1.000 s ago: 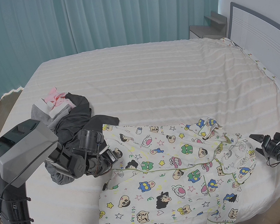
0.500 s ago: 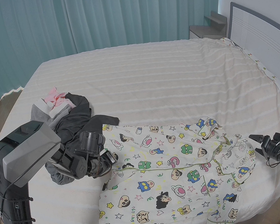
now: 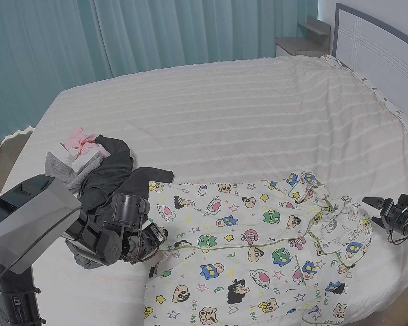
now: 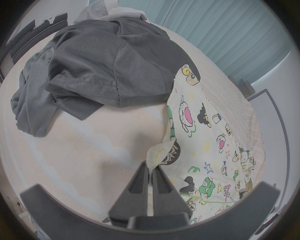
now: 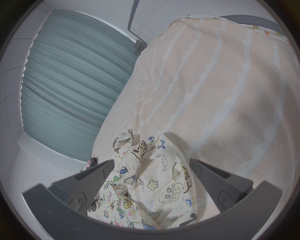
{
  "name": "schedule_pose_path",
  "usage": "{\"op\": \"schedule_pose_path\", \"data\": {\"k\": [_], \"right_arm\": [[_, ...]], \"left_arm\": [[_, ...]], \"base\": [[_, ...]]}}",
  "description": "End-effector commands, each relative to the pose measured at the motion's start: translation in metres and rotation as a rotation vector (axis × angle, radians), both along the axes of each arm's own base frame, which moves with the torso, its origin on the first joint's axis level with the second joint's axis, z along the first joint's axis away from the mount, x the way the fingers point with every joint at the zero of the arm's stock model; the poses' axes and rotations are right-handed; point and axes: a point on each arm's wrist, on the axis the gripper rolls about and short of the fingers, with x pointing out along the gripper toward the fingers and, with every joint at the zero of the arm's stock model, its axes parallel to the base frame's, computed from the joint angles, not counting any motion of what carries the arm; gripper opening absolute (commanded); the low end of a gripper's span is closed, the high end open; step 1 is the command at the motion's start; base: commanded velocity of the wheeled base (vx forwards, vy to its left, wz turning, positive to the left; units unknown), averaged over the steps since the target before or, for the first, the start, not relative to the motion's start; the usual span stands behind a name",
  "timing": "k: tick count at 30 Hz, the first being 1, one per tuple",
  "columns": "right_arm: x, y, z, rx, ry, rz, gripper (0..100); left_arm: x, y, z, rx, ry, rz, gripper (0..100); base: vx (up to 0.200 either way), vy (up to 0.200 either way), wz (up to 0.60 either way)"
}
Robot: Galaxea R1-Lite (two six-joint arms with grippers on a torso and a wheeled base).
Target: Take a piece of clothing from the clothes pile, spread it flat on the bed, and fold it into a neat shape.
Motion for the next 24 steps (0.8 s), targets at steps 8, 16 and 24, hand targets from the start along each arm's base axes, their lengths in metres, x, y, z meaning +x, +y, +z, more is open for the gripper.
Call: {"op": "schedule_pose_path", "data": {"k": [8, 16, 24], "right_arm": [[-0.001, 0.0, 0.006, -0.016, -0.046, -0.007, 100], [-0.005, 0.011, 0.042, -0.058, -0.165, 0.022, 100], [0.021, 0.078, 0.077, -0.089, -0.242, 0.152, 100]], "left_arm": [[-0.007, -0.005, 0.012, -0.041, -0.011, 0.021, 100], [-0.053, 0.014, 0.078, -0.143, -0.107, 0.021, 100], [-0.134, 0.038, 0.132, -0.259, -0.203, -0.065, 100]], "base": [[0.0, 0.0, 0.0], [0.0, 0.0, 0.0], [0.0, 0.0, 0.0]]}}
